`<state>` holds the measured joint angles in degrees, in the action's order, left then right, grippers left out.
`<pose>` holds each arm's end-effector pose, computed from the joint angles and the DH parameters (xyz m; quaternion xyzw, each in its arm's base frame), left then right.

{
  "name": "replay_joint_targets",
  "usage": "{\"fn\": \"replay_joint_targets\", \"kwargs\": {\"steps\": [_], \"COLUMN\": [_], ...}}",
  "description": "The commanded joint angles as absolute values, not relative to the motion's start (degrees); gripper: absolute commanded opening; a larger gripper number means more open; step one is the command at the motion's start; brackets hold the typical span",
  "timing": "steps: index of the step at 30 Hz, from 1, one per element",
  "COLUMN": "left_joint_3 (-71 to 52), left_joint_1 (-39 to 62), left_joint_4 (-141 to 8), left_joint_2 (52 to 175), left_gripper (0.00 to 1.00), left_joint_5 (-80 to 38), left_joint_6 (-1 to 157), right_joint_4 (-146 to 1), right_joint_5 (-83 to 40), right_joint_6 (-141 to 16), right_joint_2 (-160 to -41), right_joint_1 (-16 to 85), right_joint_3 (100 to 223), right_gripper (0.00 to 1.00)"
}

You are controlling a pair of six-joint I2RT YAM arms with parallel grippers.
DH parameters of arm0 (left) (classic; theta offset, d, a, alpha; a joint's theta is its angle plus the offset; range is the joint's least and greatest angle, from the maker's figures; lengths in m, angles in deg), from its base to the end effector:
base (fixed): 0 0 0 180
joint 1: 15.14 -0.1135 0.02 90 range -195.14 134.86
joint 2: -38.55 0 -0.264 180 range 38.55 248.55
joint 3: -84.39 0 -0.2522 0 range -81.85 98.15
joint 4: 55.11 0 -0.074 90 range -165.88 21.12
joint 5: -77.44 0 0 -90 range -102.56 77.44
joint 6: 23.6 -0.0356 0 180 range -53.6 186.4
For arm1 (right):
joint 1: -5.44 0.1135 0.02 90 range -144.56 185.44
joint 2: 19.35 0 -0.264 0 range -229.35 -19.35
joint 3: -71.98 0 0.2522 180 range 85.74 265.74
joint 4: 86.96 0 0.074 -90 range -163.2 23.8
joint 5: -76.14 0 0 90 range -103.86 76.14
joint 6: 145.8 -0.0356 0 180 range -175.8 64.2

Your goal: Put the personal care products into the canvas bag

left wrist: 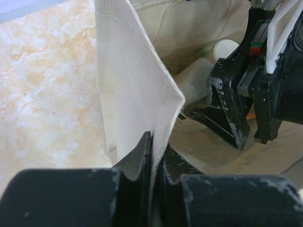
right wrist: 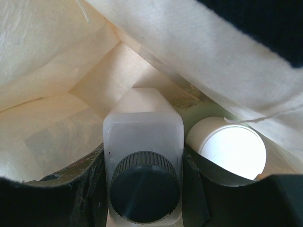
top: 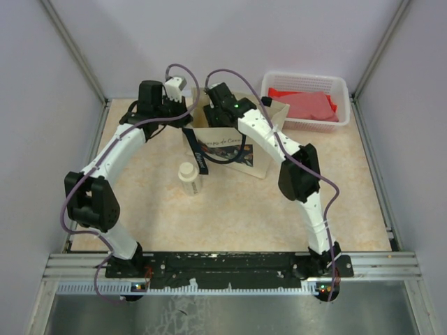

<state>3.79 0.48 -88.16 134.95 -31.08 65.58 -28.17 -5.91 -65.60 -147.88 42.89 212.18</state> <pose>0.3769 -0.1171 0.3351 0.2018 0.8347 -0.2017 0.4711 0.4045 0.3036 0.2910 -0.1973 0.9077 0.0870 0.3599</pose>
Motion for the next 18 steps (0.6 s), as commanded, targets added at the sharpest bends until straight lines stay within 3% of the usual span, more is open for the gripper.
{"fn": "replay_joint_targets", "kwargs": {"steps": [1, 5, 8, 15, 18], "left_joint_3": [4.88, 4.66, 4.39, 4.55, 4.93], "left_joint_1": [-0.11, -0.11, -0.11, -0.11, -0.11], "left_joint_4": [-84.7, -84.32, -83.79, -82.7, -82.68], "left_joint_2": [133.34, 133.77, 134.11, 134.82, 135.08], "left_gripper": [0.0, 0.0, 0.0, 0.0, 0.0], "left_joint_5": [-30.76, -31.21, -31.57, -32.45, -32.68], "left_joint_6": [66.0, 66.13, 66.31, 66.76, 66.71], "right_joint_4": [-27.85, -28.52, -30.43, -31.57, -35.65], "right_joint_5": [-2.04, -3.86, -5.27, -2.7, -0.55], "right_joint_6": [-62.83, -62.73, -63.25, -63.63, -62.94], "right_joint_2": [-142.89, -141.97, -139.84, -131.78, -123.0], "right_joint_1": [39.9, 39.9, 39.9, 39.9, 40.38], "right_joint_3": [213.03, 213.8, 213.57, 210.74, 202.06], "right_gripper": [0.47, 0.77, 0.9, 0.95, 0.95]}}
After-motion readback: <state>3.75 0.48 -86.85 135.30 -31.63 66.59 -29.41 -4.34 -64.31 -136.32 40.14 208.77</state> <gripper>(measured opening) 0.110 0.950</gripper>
